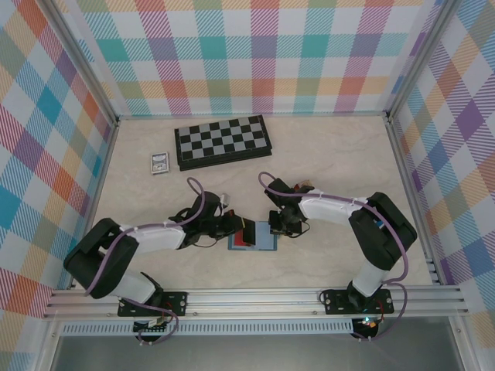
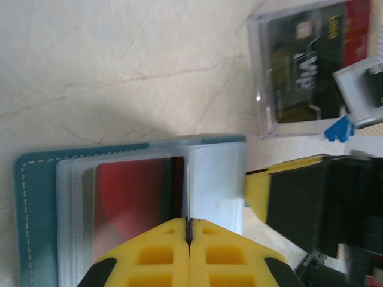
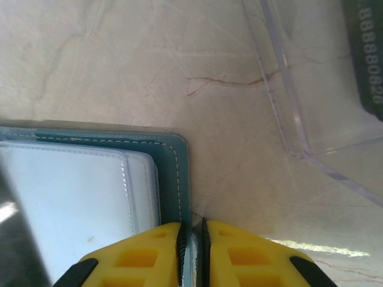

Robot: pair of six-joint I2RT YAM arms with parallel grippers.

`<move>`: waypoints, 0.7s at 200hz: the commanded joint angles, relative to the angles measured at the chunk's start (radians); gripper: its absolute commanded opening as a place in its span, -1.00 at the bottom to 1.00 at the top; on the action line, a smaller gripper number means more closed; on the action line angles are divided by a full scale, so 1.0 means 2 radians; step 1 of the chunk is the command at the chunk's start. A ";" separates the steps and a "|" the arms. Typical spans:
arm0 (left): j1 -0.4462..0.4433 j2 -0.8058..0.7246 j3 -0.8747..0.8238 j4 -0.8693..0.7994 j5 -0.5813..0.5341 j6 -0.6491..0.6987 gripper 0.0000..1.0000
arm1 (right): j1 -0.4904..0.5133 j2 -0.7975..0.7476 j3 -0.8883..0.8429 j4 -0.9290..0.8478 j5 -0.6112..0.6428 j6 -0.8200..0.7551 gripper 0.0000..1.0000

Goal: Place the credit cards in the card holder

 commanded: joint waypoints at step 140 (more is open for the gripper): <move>-0.017 0.058 0.000 0.028 0.007 0.013 -1.00 | 0.002 0.019 -0.011 0.012 -0.020 0.010 -0.66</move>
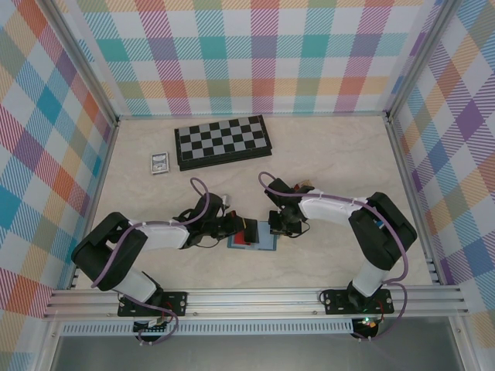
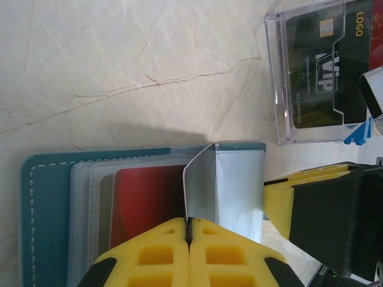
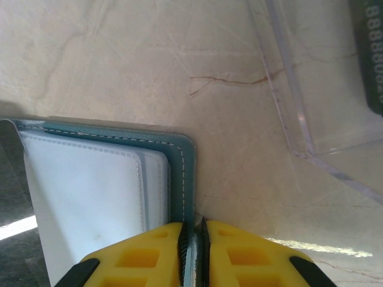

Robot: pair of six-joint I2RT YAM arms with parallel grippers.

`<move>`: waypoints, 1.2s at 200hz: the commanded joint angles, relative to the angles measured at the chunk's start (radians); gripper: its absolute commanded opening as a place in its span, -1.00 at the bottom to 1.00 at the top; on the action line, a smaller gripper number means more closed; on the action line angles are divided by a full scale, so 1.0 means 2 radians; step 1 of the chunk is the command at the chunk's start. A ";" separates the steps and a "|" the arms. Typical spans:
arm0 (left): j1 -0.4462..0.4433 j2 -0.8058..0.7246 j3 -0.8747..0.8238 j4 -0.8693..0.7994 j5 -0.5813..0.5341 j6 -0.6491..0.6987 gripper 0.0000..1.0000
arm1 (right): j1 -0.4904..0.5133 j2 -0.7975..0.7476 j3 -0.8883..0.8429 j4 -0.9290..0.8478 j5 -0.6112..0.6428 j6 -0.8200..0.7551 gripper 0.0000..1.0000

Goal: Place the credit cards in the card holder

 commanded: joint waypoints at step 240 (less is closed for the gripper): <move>-0.016 0.097 0.131 -0.149 0.105 0.099 -1.00 | 0.002 0.011 -0.014 0.022 -0.022 0.000 -0.67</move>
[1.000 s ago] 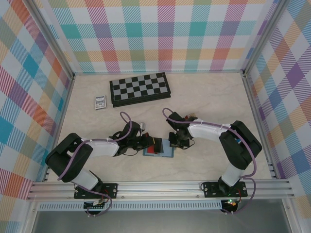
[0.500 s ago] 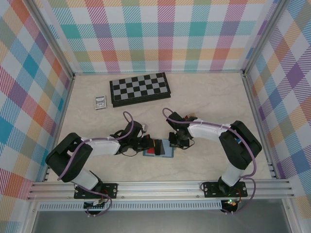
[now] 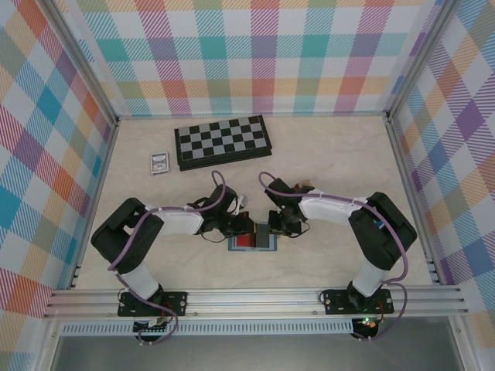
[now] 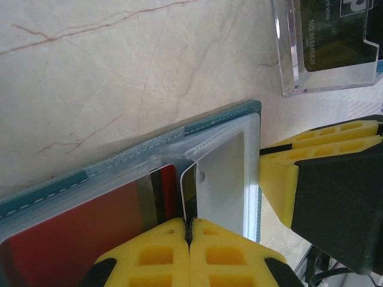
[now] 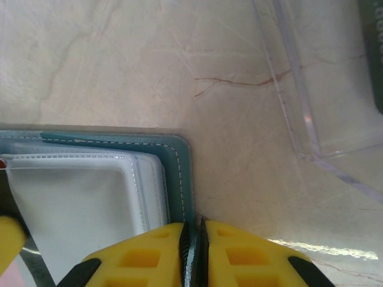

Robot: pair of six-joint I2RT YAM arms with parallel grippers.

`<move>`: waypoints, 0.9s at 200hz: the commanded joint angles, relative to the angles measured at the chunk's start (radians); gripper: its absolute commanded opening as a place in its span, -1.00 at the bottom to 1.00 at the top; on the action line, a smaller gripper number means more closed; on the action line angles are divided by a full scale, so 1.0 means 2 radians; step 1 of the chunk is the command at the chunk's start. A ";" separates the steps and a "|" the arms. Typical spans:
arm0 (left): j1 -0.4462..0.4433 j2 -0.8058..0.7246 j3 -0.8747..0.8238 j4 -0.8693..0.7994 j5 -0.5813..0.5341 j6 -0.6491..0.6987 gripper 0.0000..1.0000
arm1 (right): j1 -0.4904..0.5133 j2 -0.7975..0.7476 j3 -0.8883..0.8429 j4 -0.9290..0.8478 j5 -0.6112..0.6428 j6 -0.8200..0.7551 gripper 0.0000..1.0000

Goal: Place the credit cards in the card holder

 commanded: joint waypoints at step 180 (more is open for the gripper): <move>-0.022 -0.124 0.011 -0.212 -0.182 -0.022 0.16 | 0.003 -0.019 -0.013 -0.020 0.018 0.013 -0.51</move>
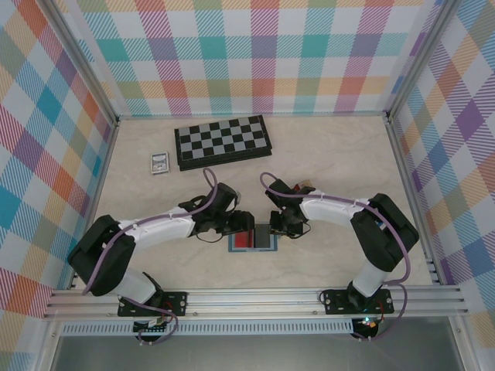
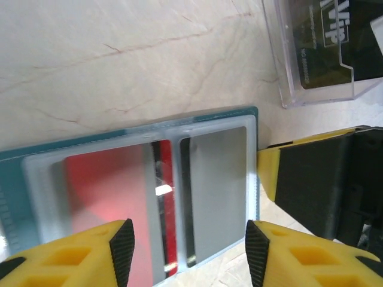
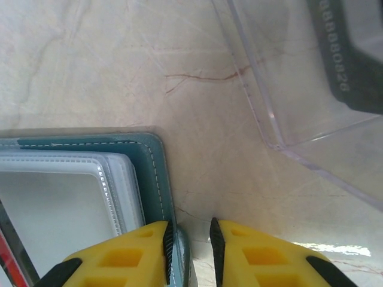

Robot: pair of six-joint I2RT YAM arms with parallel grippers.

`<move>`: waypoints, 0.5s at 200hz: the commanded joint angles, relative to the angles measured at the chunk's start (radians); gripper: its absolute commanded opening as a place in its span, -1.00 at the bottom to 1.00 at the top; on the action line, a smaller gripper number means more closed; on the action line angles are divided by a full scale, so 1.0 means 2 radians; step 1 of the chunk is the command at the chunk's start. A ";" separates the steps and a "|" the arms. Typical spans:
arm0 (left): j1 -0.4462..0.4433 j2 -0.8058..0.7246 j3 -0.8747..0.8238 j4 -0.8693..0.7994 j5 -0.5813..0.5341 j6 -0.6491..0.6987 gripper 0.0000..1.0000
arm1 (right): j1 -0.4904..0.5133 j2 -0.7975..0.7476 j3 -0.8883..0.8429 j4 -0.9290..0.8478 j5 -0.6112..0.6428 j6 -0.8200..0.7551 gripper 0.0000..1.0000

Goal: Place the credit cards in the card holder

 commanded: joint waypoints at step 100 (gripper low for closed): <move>0.030 0.046 -0.036 0.012 0.009 -0.020 0.43 | 0.002 0.004 -0.007 0.004 -0.027 -0.004 -0.56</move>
